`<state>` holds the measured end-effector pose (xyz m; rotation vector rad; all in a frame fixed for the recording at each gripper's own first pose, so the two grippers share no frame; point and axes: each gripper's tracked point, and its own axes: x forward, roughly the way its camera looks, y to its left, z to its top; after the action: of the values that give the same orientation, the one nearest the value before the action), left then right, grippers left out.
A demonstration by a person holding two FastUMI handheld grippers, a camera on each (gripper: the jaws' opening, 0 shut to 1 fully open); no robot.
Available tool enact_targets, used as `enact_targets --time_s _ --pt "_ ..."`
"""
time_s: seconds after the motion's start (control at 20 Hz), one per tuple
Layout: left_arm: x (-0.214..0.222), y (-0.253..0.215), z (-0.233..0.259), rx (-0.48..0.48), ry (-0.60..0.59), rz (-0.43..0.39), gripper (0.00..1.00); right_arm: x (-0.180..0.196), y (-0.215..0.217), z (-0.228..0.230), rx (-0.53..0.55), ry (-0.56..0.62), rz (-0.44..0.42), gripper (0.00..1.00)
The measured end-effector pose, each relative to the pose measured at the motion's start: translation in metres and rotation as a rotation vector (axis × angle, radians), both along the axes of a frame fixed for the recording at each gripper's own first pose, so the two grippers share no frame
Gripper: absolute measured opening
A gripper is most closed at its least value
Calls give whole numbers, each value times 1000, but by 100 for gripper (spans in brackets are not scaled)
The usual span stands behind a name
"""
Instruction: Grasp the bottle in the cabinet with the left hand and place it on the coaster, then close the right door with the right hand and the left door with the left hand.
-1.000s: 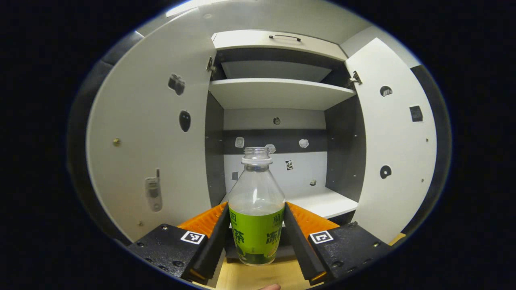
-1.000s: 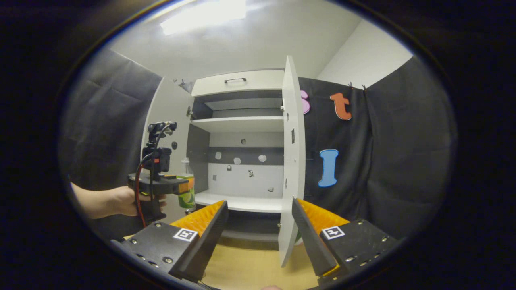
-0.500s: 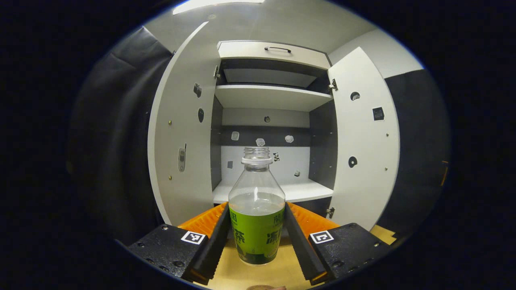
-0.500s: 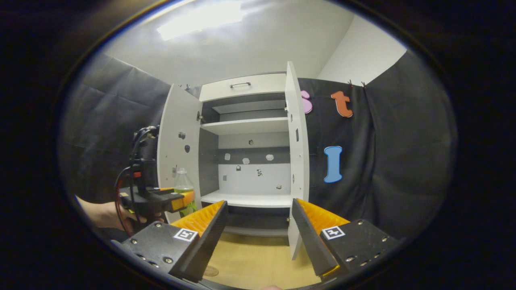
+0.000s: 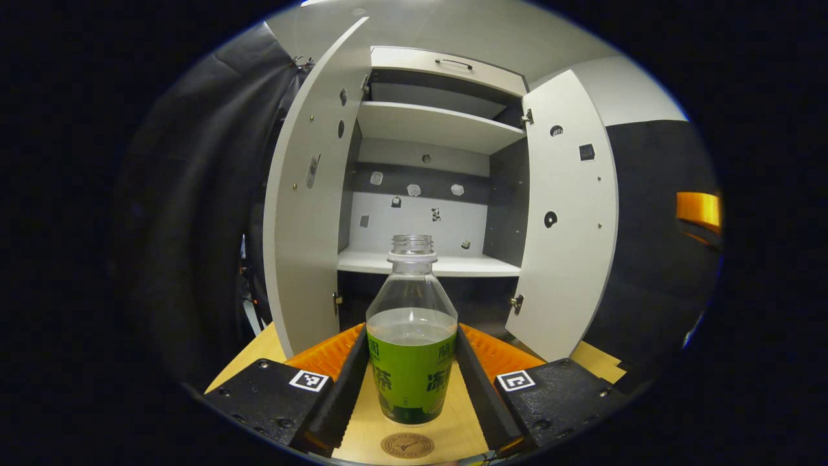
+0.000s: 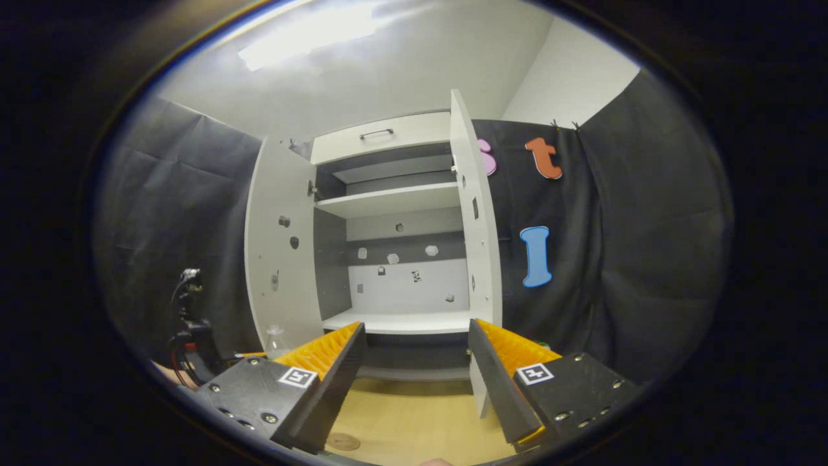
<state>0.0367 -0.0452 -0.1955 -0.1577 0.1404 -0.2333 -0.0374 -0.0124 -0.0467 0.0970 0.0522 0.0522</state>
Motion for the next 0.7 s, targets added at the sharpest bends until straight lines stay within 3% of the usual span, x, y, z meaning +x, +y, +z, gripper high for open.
enact_targets --time_s 0.25,0.7 --pt "-16 -12 -54 38 23 -51 80 23 19 1 64 -33 32 96" --pt "-29 -32 -133 112 39 -127 80 61 53 -23 28 -19 105 96"
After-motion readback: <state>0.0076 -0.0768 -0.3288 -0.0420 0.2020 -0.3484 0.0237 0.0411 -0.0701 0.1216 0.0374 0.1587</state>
